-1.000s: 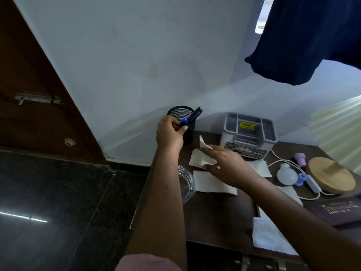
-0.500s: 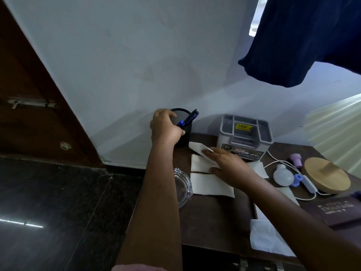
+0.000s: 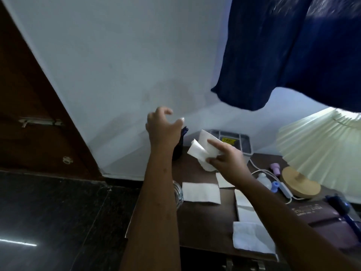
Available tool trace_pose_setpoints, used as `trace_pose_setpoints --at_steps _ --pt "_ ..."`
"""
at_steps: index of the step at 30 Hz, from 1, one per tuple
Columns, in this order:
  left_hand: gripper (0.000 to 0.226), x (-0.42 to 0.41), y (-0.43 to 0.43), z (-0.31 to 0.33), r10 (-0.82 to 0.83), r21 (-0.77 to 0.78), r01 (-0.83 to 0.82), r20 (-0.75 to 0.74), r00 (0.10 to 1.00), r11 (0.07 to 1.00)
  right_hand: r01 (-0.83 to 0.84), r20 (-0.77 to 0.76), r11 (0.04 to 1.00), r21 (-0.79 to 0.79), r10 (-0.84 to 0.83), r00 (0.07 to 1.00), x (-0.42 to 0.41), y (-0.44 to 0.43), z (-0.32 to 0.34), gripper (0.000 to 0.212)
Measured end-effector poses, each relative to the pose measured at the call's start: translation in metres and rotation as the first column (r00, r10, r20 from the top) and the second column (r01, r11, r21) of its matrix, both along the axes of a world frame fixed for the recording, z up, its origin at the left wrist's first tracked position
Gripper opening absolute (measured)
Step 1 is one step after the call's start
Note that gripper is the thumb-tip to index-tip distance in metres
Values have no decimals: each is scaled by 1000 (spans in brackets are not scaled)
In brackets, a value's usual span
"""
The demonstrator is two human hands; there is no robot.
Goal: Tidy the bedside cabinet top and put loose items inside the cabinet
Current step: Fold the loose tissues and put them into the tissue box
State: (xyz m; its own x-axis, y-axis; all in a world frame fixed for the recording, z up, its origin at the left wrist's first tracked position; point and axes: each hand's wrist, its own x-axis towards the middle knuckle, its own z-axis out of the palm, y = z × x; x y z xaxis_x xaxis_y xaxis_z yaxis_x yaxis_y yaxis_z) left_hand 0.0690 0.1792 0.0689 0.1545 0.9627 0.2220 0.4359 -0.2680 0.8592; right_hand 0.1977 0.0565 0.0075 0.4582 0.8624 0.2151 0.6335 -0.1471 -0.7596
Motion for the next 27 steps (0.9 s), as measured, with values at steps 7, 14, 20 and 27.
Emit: trace_pose_setpoints --at_steps 7,14,20,27 --pt "33 -7 -94 23 -364 -517 510 361 858 687 169 -126 977 127 -154 980 -24 -57 64 54" --pt "32 -15 -157 23 32 -574 482 664 747 662 133 -289 979 152 -85 953 -54 -114 88 50" --pt "19 -26 -182 -4 238 -681 511 693 681 525 357 -676 895 269 -89 731 -58 -148 75 27" --pt "44 -4 -186 -20 300 -696 564 709 638 445 -27 -393 989 146 83 916 -58 -143 52 79"
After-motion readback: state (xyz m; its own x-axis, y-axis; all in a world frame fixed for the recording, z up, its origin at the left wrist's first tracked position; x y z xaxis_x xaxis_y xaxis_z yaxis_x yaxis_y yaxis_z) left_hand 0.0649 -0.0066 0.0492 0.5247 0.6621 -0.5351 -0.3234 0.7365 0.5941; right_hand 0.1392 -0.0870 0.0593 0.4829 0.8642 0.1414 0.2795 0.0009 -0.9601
